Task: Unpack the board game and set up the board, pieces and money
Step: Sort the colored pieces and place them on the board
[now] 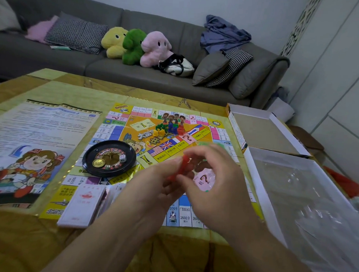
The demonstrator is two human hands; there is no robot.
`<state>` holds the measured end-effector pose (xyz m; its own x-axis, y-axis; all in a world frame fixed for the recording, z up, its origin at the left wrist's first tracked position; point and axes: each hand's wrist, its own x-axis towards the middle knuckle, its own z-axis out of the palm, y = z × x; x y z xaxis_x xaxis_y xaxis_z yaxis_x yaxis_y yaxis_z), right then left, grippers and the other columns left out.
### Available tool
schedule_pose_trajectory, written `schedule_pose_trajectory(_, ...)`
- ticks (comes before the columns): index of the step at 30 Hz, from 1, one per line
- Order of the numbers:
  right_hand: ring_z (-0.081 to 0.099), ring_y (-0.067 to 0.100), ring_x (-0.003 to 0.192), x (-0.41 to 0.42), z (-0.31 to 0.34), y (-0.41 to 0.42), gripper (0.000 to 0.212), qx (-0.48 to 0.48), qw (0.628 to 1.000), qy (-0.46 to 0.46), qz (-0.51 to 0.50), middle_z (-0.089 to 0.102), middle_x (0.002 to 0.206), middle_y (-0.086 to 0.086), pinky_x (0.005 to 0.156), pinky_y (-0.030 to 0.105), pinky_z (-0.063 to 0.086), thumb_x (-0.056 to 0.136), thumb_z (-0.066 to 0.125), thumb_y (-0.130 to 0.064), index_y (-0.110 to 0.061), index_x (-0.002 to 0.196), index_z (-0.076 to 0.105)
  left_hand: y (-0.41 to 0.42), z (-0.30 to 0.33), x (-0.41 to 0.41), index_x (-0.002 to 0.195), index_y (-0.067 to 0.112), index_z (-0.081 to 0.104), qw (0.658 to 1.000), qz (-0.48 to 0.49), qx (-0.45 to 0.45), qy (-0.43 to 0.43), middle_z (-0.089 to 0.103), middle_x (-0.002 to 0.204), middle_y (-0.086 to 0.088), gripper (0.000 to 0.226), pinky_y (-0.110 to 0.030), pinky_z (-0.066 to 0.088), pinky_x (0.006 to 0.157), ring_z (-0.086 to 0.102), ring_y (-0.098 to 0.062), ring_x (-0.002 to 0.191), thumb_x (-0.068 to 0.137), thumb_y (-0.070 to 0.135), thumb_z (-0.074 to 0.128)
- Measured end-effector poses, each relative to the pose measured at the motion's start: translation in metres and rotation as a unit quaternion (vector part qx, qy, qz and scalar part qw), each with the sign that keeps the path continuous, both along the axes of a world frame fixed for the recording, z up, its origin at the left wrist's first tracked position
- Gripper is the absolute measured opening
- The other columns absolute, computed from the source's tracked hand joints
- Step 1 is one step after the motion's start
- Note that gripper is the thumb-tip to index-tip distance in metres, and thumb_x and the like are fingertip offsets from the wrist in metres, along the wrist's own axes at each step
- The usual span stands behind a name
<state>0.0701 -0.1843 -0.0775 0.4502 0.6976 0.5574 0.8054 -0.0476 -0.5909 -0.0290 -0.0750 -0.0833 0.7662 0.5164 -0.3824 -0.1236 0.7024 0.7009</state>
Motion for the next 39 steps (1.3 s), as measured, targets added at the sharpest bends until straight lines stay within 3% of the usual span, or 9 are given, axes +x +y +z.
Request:
schedule_pose_trajectory(4, 0.053, 0.007, 0.118, -0.005, -0.004, 0.001, 0.062, -0.057, 0.997, -0.042, -0.012, 0.05, 0.122, -0.016, 0.095, 0.021, 0.048, 0.077, 0.086, -0.023, -0.031, 0.131, 0.054, -0.006, 0.002, 0.002, 0.115, 0.001, 0.075, 1.0, -0.006, 0.009, -0.012, 0.08, 0.105, -0.015, 0.026, -0.025, 0.062, 0.069, 0.077, -0.017, 0.084, 0.101, 0.019, 0.062)
schedule_pose_trajectory(6, 0.052, 0.007, 0.116, -0.006, -0.005, 0.005, 0.06, -0.061, 0.996, -0.057, -0.022, 0.049, 0.121, -0.016, 0.094, 0.028, 0.05, 0.078, 0.085, -0.025, -0.03, 0.13, 0.054, -0.007, 0.002, 0.001, 0.117, 0.0, 0.074, 1.0, -0.011, 0.014, -0.012, 0.079, 0.104, -0.015, 0.029, -0.025, 0.061, 0.066, 0.077, -0.018, 0.082, 0.102, 0.02, 0.06)
schedule_pose_trajectory(10, 0.056, 0.005, 0.104, -0.006, -0.001, 0.008, 0.054, -0.036, 0.998, -0.047, -0.035, 0.054, 0.111, -0.017, 0.086, 0.024, 0.051, 0.074, 0.086, -0.022, -0.027, 0.121, 0.059, -0.005, 0.002, 0.0, 0.118, -0.002, 0.073, 0.999, -0.016, 0.031, -0.011, 0.079, 0.105, -0.017, 0.031, -0.026, 0.061, 0.064, 0.076, -0.021, 0.082, 0.102, 0.021, 0.059)
schedule_pose_trajectory(16, 0.058, 0.011, 0.098, 0.0, 0.004, 0.006, 0.048, -0.049, 0.996, -0.07, -0.011, 0.058, 0.106, -0.012, 0.079, 0.025, 0.05, 0.068, 0.087, -0.016, -0.023, 0.11, 0.064, -0.002, -0.001, -0.002, 0.106, -0.001, 0.077, 0.993, -0.01, 0.118, 0.011, 0.079, 0.099, -0.02, 0.027, -0.039, 0.061, 0.081, 0.077, -0.032, 0.092, 0.102, 0.02, 0.061)
schedule_pose_trajectory(21, 0.056, 0.01, 0.092, 0.002, 0.007, 0.005, 0.044, -0.052, 0.995, -0.088, -0.004, 0.057, 0.1, -0.012, 0.073, 0.023, 0.048, 0.066, 0.088, -0.017, -0.023, 0.101, 0.062, -0.006, 0.0, -0.003, 0.102, 0.002, 0.078, 0.983, 0.004, 0.183, 0.02, 0.079, 0.093, -0.018, 0.025, -0.031, 0.062, 0.07, 0.078, -0.029, 0.087, 0.101, 0.021, 0.062)
schedule_pose_trajectory(25, 0.056, 0.009, 0.093, 0.004, 0.006, 0.002, 0.049, -0.064, 0.993, -0.097, 0.001, 0.057, 0.102, -0.012, 0.076, 0.021, 0.05, 0.068, 0.087, -0.017, -0.022, 0.11, 0.063, -0.004, -0.002, -0.004, 0.102, 0.002, 0.077, 0.968, 0.007, 0.248, 0.039, 0.08, 0.09, -0.014, 0.023, -0.034, 0.064, 0.074, 0.079, -0.028, 0.085, 0.098, 0.022, 0.067)
schedule_pose_trajectory(31, 0.058, 0.004, 0.107, 0.004, 0.005, -0.004, 0.066, -0.053, 0.996, -0.056, 0.041, 0.059, 0.119, -0.014, 0.09, 0.011, 0.046, 0.074, 0.088, -0.011, -0.023, 0.133, 0.059, 0.005, 0.0, -0.002, 0.099, -0.002, 0.078, 0.988, -0.014, 0.151, -0.004, 0.077, 0.093, -0.023, 0.021, -0.031, 0.06, 0.066, 0.075, -0.028, 0.078, 0.094, 0.015, 0.066)
schedule_pose_trajectory(36, 0.057, 0.007, 0.121, 0.007, 0.005, -0.005, 0.066, -0.055, 0.997, -0.028, 0.037, 0.06, 0.125, -0.02, 0.101, 0.026, 0.048, 0.078, 0.089, -0.023, -0.026, 0.136, 0.059, 0.005, 0.003, 0.001, 0.107, -0.005, 0.072, 0.995, -0.026, 0.098, -0.028, 0.075, 0.088, -0.02, 0.03, -0.028, 0.061, 0.059, 0.071, -0.023, 0.069, 0.087, 0.017, 0.067)
schedule_pose_trajectory(39, 0.058, 0.007, 0.115, 0.007, 0.005, -0.003, 0.057, -0.053, 0.997, -0.04, 0.034, 0.061, 0.119, -0.018, 0.096, 0.027, 0.049, 0.079, 0.089, -0.025, -0.025, 0.13, 0.065, 0.008, 0.001, 0.0, 0.108, -0.004, 0.073, 0.994, -0.031, 0.1, -0.042, 0.075, 0.089, -0.019, 0.035, -0.027, 0.059, 0.059, 0.071, -0.022, 0.07, 0.083, 0.019, 0.068)
